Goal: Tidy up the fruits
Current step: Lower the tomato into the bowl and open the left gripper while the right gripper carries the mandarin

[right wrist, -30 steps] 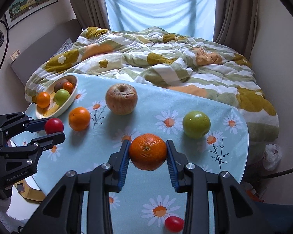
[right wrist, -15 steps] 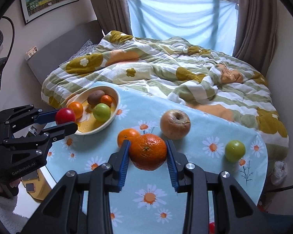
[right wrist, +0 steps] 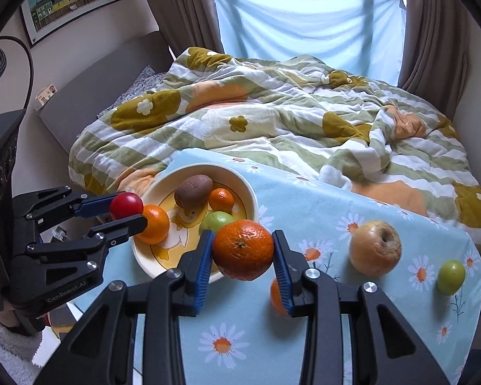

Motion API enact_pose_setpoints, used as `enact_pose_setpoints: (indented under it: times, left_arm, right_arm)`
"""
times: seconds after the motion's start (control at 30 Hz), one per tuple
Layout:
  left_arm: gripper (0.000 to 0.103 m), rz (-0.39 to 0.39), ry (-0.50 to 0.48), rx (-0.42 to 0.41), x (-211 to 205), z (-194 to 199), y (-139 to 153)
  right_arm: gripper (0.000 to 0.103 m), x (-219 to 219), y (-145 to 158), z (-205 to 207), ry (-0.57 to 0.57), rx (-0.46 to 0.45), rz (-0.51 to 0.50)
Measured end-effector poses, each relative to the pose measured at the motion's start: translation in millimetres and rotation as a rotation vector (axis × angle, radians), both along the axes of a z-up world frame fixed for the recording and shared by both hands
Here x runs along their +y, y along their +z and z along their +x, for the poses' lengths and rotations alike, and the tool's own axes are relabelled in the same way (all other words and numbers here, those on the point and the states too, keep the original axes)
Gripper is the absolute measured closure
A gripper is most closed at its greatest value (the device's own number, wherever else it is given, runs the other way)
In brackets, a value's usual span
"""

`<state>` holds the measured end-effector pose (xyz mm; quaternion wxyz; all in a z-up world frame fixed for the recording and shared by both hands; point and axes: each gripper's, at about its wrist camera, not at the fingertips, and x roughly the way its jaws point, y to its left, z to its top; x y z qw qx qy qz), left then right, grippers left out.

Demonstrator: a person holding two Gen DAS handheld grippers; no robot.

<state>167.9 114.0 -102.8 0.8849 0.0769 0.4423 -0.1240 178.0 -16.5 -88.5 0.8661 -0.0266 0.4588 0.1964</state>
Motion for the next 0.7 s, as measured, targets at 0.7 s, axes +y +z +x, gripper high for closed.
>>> enact_pose_setpoints:
  times: [0.7]
  left_arm:
    - [0.066,0.023,-0.041,0.102,53,70,-60]
  right_arm:
    - [0.070,37,-36,39,-0.124,0.053,0.000]
